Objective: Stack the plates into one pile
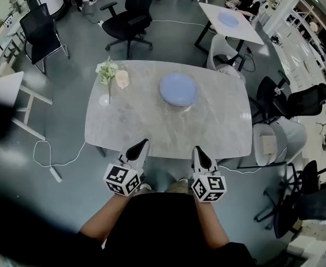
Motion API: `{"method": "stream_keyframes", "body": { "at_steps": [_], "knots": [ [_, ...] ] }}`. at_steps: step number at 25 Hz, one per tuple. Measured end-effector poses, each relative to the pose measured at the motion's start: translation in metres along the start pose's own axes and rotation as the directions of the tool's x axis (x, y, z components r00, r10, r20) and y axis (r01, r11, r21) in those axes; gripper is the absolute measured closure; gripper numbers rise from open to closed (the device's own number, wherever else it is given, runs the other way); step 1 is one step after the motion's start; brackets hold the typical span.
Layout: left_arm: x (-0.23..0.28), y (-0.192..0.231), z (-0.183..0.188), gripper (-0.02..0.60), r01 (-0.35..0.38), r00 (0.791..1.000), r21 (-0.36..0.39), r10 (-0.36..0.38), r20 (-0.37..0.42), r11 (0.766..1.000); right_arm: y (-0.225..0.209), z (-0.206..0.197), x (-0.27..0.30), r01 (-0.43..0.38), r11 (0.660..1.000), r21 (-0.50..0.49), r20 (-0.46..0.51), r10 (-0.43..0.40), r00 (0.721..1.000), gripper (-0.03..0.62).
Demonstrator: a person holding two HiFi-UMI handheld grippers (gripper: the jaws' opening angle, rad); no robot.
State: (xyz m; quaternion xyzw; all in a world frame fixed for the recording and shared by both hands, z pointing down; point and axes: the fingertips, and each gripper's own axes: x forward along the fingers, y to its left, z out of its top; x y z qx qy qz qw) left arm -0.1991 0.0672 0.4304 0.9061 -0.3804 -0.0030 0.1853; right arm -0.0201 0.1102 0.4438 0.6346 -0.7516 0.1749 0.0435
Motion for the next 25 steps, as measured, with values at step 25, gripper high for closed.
{"method": "stream_keyframes", "body": {
  "at_steps": [25],
  "knots": [
    [-0.012, -0.058, 0.014, 0.566, 0.044, 0.997, 0.047, -0.047, 0.057, 0.998, -0.021, 0.036, -0.062, 0.030, 0.992, -0.121, 0.102, -0.018, 0.995, 0.582]
  ]
}}
